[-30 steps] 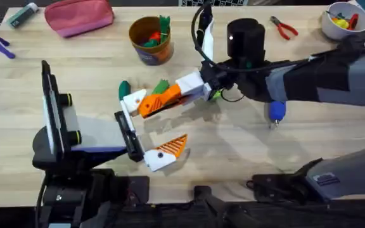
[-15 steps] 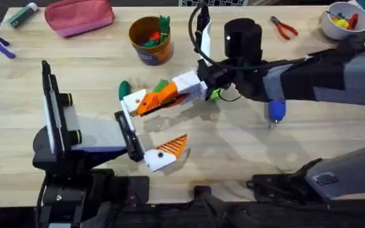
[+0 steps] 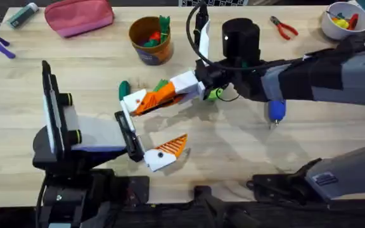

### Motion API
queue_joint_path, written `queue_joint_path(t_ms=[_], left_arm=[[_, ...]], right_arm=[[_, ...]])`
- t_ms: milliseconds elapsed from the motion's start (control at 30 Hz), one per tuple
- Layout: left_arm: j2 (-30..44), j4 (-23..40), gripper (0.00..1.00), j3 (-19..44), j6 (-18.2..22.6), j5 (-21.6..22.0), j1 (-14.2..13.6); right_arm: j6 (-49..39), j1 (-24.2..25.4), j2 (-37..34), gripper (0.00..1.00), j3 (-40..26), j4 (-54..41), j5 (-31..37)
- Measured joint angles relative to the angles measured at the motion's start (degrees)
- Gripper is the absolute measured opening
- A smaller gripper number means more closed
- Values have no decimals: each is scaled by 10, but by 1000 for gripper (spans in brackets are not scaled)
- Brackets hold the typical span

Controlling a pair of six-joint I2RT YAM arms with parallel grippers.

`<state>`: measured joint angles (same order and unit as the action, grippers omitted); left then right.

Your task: Pick up the gripper from the table and insert it into the empty holder that is missing its gripper. Then pick up a screw, insert it into the mounting hole, and use the screwdriver to tighten it. Finally, clean up the table by picking up the vegetable and placing it into the bucket.

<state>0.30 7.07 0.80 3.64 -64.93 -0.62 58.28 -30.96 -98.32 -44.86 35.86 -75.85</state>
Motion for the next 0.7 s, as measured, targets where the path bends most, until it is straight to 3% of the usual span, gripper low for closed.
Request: queue_joint_path(t_ms=[700], left_arm=[[0,0,985,0,-7,1,0]], right_arm=[[9,-16,0,9,-4,2,36]])
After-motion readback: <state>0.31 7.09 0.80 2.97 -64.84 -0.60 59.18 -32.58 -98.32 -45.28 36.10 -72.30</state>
